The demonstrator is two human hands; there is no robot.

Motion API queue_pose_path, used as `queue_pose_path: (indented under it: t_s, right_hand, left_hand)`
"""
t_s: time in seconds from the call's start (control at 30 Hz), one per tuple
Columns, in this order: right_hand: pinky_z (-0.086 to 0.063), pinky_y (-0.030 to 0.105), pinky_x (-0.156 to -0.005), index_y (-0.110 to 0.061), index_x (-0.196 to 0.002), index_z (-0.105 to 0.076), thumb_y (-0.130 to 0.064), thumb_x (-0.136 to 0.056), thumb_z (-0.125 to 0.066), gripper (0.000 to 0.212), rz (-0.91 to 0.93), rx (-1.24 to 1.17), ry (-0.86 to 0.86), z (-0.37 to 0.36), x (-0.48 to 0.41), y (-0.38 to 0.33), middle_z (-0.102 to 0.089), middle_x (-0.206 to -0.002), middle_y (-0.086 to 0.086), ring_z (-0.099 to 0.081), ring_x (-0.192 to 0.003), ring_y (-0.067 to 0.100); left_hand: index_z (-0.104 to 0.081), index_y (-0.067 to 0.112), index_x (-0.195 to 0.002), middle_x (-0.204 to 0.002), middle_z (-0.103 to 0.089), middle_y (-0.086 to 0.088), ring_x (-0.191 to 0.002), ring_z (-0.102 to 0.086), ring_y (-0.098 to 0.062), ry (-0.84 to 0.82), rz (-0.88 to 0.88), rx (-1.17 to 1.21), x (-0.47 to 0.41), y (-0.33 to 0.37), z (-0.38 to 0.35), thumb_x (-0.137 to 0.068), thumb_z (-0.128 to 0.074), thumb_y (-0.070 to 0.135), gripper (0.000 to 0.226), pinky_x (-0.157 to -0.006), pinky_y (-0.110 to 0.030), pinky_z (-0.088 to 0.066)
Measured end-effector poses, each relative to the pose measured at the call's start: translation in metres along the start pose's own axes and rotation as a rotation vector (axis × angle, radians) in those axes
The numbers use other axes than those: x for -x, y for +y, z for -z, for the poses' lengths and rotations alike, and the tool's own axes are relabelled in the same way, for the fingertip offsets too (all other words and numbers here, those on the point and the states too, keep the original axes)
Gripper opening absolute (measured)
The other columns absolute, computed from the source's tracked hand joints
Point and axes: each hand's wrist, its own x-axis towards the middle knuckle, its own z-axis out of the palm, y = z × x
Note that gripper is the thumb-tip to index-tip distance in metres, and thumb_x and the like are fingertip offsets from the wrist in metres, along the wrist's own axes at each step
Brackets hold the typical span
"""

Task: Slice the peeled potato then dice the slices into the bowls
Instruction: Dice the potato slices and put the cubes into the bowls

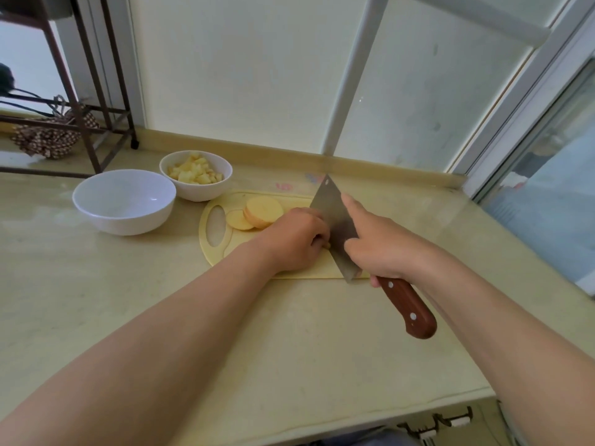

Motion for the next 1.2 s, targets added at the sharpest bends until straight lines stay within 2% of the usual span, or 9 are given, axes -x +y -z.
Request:
queue_pose_path:
  t_s: [0.13,0.27,0.4,0.57,0.63,0.87,1.03,1.1,1.2]
  right_hand:
    - [-0.052,0.026,-0.048,-0.048,-0.161,0.003,-0.011,-0.093,-0.040,0.089,0.005,-0.076,0.044,-0.001,-0.010,0.002,-0.064,-0.106,0.001,-0.067,-0.048,0.016]
    - [-0.051,0.027,-0.047,-0.049,-0.162,-0.009,-0.007,-0.089,-0.040,0.089,0.013,-0.230,0.083,0.005,-0.026,0.011,-0.052,-0.144,0.004,-0.065,-0.048,0.019]
    - [-0.049,0.028,-0.045,-0.047,-0.159,-0.025,-0.006,-0.091,-0.044,0.082,-0.017,-0.449,0.090,0.011,-0.030,0.033,-0.061,-0.105,0.009,-0.060,-0.047,0.024]
    - [-0.043,0.026,-0.043,-0.049,-0.134,-0.052,-0.001,-0.092,-0.050,0.064,-0.047,-0.796,0.102,0.008,-0.035,0.067,-0.062,-0.068,0.010,-0.051,-0.042,0.021]
    - [-0.039,0.023,-0.040,-0.046,-0.122,-0.057,0.000,-0.094,-0.049,0.053,-0.036,-0.917,0.070,0.002,-0.040,0.078,-0.065,-0.066,0.013,-0.048,-0.039,0.019]
    - [-0.032,0.017,-0.033,-0.037,-0.134,-0.060,-0.003,-0.098,-0.042,0.052,0.039,-1.248,-0.086,-0.001,-0.055,0.103,-0.056,-0.067,0.015,-0.043,-0.034,0.015]
    - [-0.032,0.017,-0.032,-0.030,-0.148,-0.051,-0.002,-0.099,-0.039,0.058,0.095,-1.388,-0.079,-0.002,-0.062,0.114,-0.052,-0.065,0.013,-0.040,-0.032,0.013]
    - [-0.033,0.018,-0.035,-0.029,-0.148,-0.051,0.000,-0.098,-0.041,0.059,0.104,-1.321,-0.014,0.001,-0.061,0.117,-0.052,-0.065,0.016,-0.041,-0.033,0.016]
    - [-0.037,0.022,-0.037,-0.033,-0.142,-0.055,0.003,-0.094,-0.046,0.061,0.076,-1.115,0.070,0.003,-0.056,0.121,-0.058,-0.065,0.021,-0.045,-0.036,0.021]
  left_hand:
    - [-0.073,0.011,-0.076,-0.080,-0.064,-0.002,-0.071,-0.056,-0.019,0.010,0.006,0.002,0.000,0.000,-0.001,-0.079,-0.060,0.003,0.015,-0.067,-0.038,-0.051]
    - [-0.069,0.010,-0.070,-0.077,-0.064,-0.003,-0.071,-0.057,-0.022,0.038,0.009,0.008,0.001,0.001,-0.002,-0.076,-0.057,0.002,0.015,-0.065,-0.040,-0.050]
    - [-0.068,0.006,-0.068,-0.072,-0.063,-0.004,-0.067,-0.055,-0.019,0.074,0.009,0.024,0.002,0.004,-0.001,-0.073,-0.060,-0.003,0.013,-0.061,-0.036,-0.049]
    - [-0.074,0.008,-0.079,-0.083,-0.065,-0.001,-0.072,-0.061,-0.016,0.112,0.108,0.120,0.002,0.003,0.001,-0.076,-0.064,0.003,0.012,-0.068,-0.033,-0.054]
    - [-0.074,0.008,-0.080,-0.084,-0.065,0.000,-0.073,-0.062,-0.015,0.118,0.125,0.126,0.002,0.005,0.001,-0.077,-0.064,0.004,0.011,-0.069,-0.033,-0.055]
    - [-0.068,0.008,-0.088,-0.088,-0.063,-0.002,-0.078,-0.059,-0.016,0.140,0.168,0.088,0.001,0.010,0.001,-0.079,-0.052,0.010,0.018,-0.072,-0.029,-0.050]
    - [-0.062,0.017,-0.091,-0.083,-0.064,-0.004,-0.064,-0.054,-0.006,0.344,0.503,0.396,-0.018,0.029,0.007,-0.088,-0.047,0.004,0.020,-0.056,-0.019,-0.044]
    - [-0.060,0.018,-0.097,-0.094,-0.064,0.000,-0.076,-0.058,-0.007,0.310,0.517,0.362,-0.020,0.032,0.004,-0.087,-0.048,0.004,0.021,-0.064,-0.018,-0.048]
    - [-0.055,0.017,-0.123,-0.123,-0.055,0.004,-0.110,-0.053,-0.014,0.070,0.481,0.088,-0.017,0.028,-0.004,-0.086,-0.053,0.009,0.038,-0.092,-0.022,-0.043]
